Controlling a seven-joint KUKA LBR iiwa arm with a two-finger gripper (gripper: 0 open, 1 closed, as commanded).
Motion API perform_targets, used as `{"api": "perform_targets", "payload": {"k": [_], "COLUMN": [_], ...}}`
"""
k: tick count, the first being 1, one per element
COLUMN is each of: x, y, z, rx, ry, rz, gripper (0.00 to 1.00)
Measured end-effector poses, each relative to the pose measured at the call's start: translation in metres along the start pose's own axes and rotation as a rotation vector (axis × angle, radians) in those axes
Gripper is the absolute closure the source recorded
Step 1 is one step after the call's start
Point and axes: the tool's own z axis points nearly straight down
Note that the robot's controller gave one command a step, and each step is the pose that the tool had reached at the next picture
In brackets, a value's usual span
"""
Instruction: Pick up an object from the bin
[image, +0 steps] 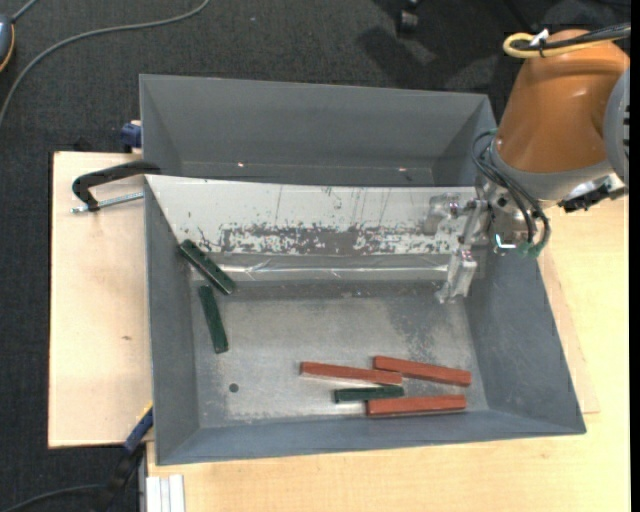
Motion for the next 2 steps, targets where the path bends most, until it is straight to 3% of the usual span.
{"api": "perform_targets", "payload": {"k": [1, 2], "x": [0.009, 0.057], "y": [0.089, 0.131], "z": [0.145, 0.151], "rx": [-0.002, -0.002], "ry": [0.001, -0.002], "rz": [-0.2, -0.174], "gripper": [0.0, 0.0]}}
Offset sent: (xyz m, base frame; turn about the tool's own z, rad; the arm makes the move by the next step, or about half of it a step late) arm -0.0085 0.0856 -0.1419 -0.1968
